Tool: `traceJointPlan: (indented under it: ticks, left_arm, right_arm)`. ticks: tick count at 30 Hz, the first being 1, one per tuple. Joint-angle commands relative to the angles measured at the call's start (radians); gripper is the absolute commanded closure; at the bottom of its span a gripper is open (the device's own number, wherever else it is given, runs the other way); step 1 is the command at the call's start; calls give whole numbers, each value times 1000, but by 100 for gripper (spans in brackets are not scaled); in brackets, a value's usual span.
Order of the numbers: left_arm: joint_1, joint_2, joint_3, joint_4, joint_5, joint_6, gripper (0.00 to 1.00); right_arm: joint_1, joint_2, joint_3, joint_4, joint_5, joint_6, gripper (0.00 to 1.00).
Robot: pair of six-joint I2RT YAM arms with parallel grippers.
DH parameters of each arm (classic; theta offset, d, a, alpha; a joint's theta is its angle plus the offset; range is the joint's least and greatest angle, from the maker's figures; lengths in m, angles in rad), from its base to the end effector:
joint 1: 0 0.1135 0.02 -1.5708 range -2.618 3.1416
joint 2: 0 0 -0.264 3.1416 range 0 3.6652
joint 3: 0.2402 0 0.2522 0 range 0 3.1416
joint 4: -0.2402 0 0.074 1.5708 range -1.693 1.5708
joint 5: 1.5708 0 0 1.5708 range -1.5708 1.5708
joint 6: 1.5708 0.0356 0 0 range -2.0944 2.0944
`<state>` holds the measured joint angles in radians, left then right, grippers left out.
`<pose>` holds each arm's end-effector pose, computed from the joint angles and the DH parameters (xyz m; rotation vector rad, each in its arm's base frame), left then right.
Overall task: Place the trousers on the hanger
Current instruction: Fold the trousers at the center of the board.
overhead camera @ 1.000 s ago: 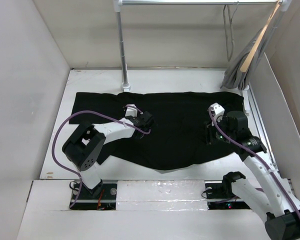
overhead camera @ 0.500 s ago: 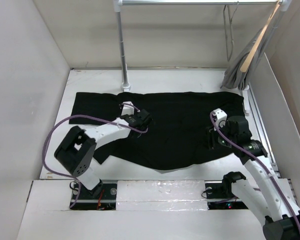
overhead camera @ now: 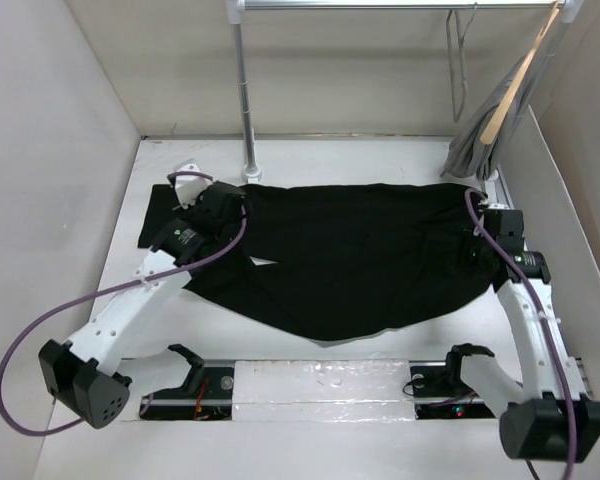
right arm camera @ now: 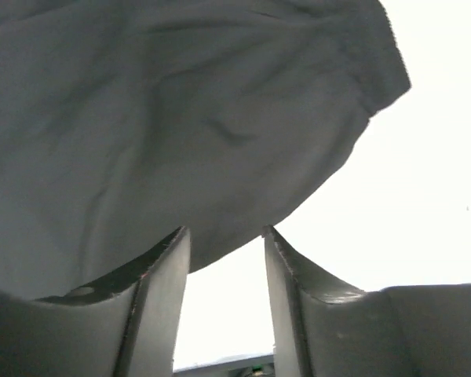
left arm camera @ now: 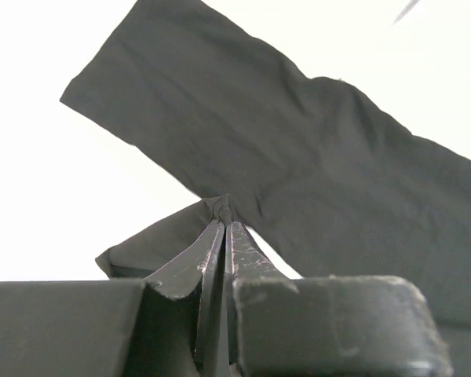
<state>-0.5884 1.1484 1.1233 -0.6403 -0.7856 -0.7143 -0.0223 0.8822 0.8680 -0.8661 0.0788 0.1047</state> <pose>0.2104 -0.1101 0.3469 -0.5236 1.9542 0.0687 0.1677 -0.0065 0.2894 0.1900 2.4409 -0.0602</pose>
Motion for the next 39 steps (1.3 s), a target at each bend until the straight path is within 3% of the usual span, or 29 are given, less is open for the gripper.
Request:
traceJointPlan:
  ticks: [1,3,6,8,9,12,16,22,26,29,31,33,34,39]
  left_arm:
    - [39,-62,21,31,37,78,100]
    - [39,-93,18,42,39,105,100]
    - [39,-150,24,37,52,137,100]
    - [48,-193,26,31,49,144,100]
    - [61,-208,21,36,51,159,100]
    - [75,-266,9,63,54,183,100]
    - [75,-321,20,93,54,214,100]
    - [75,-338,9,120,69,239,100]
    - [75,-345,-25,139,77,243,100]
    - [75,-340,-36,145,69,246,100]
    - [75,-329,-30,149,57,256,100]
    - [75,-317,-28,169,22,274,100]
    - [75,-312,-23,175,5,294,100]
    - [75,-257,-10,273,-185,388,100]
  right_arm:
    - [-131,101,16,-21,125,43,54]
    - [-250,133,-16,10,101,43,64]
    - [-359,190,-38,27,84,38,64]
    - [-399,208,-40,15,85,38,57]
    - [-431,218,-38,10,98,39,45]
    - [-516,261,-34,-4,78,43,33]
    - [-590,314,-90,82,0,65,32]
    - [-599,391,-173,281,-256,44,39]
    - [-588,488,-178,341,-275,10,41]
    - [-588,485,-202,381,-225,29,48]
    - [-588,479,-221,416,-223,42,65]
    - [-588,462,-216,415,-220,50,92]
    - [-588,448,-210,411,-220,55,97]
    - [-597,276,-126,352,-197,30,100]
